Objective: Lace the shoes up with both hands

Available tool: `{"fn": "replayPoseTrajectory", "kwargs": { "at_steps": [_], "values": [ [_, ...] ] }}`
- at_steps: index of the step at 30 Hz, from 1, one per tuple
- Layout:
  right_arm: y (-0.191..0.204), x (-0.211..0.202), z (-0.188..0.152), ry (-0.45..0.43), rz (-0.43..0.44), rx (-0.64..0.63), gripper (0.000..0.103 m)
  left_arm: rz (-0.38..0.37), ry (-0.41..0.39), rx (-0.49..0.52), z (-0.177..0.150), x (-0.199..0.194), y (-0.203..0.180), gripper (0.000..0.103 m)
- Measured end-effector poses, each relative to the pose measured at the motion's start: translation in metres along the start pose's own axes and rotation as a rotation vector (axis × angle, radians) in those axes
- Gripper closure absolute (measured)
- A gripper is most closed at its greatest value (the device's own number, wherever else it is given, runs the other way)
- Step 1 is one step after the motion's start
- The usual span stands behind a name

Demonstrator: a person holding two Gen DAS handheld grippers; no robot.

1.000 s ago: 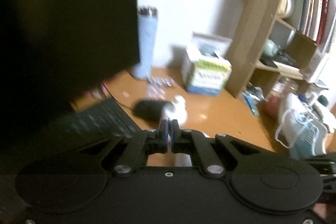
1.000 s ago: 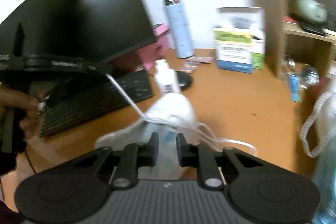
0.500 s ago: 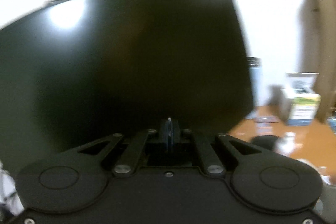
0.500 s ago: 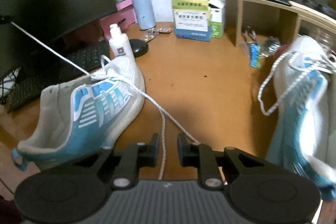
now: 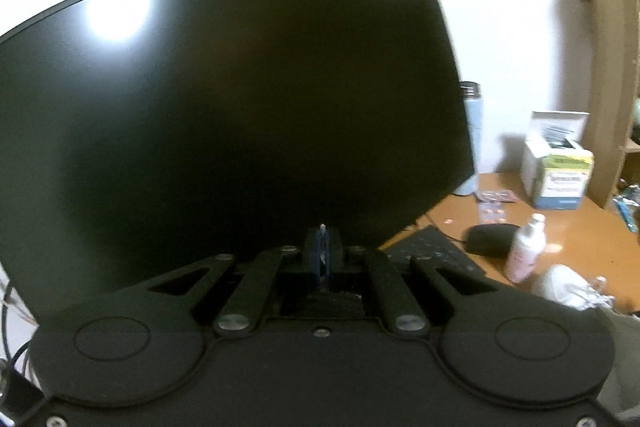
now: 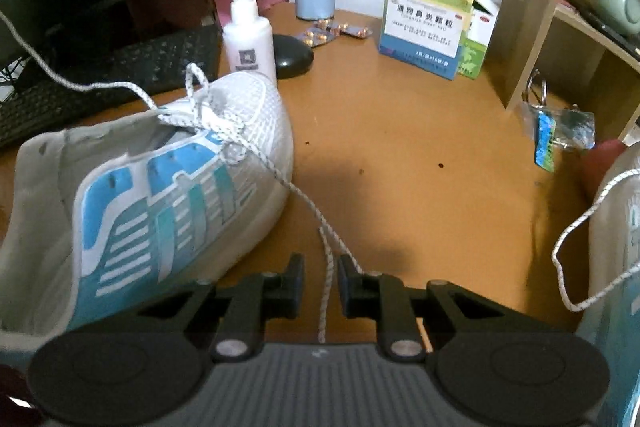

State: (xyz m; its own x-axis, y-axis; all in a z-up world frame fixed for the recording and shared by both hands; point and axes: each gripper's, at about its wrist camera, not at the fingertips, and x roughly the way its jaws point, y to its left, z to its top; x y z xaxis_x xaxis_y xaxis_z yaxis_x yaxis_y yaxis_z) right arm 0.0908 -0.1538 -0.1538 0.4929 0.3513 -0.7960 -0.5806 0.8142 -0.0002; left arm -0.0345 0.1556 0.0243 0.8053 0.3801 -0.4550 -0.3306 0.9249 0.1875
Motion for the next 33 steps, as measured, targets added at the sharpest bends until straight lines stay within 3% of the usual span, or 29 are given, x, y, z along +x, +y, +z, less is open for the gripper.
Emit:
{"fn": "replayPoseTrajectory", "kwargs": {
  "at_steps": [9,10,11,14,17,21,22,24,30,33],
  "values": [
    [-0.004,0.014,0.012,0.039,0.002,-0.002,0.086,-0.055,-0.001,0.010,0.000,0.000,-0.008,0.103],
    [-0.002,0.013,0.012,0.040,-0.001,-0.016,0.088,-0.057,-0.001,0.010,-0.001,-0.001,-0.007,0.103],
    [0.000,0.013,0.011,0.041,0.004,-0.027,0.099,-0.062,-0.001,0.009,0.000,-0.002,-0.007,0.103],
    [0.000,0.009,0.008,0.051,0.024,-0.029,0.101,-0.083,-0.001,0.008,0.003,0.002,-0.011,0.103],
    [-0.009,-0.015,0.010,-0.004,0.051,0.053,0.102,-0.123,-0.046,-0.014,0.019,-0.010,-0.006,0.103],
    [-0.031,-0.113,0.041,-0.263,0.101,0.168,0.102,-0.164,-0.169,-0.017,0.058,-0.035,-0.003,0.103],
    [-0.036,-0.129,0.047,-0.309,0.107,0.187,0.102,-0.183,-0.246,-0.014,0.081,-0.050,-0.003,0.103],
    [-0.053,-0.192,0.074,-0.493,0.117,0.235,0.102,-0.210,-0.341,-0.028,0.109,-0.068,-0.002,0.103],
    [-0.085,-0.311,0.125,-0.851,0.082,0.274,0.102,-0.242,-0.557,-0.040,0.173,-0.117,-0.002,0.103],
    [-0.095,-0.348,0.146,-0.967,0.079,0.280,0.102,-0.265,-0.626,-0.033,0.194,-0.135,-0.006,0.103]
  ]
}}
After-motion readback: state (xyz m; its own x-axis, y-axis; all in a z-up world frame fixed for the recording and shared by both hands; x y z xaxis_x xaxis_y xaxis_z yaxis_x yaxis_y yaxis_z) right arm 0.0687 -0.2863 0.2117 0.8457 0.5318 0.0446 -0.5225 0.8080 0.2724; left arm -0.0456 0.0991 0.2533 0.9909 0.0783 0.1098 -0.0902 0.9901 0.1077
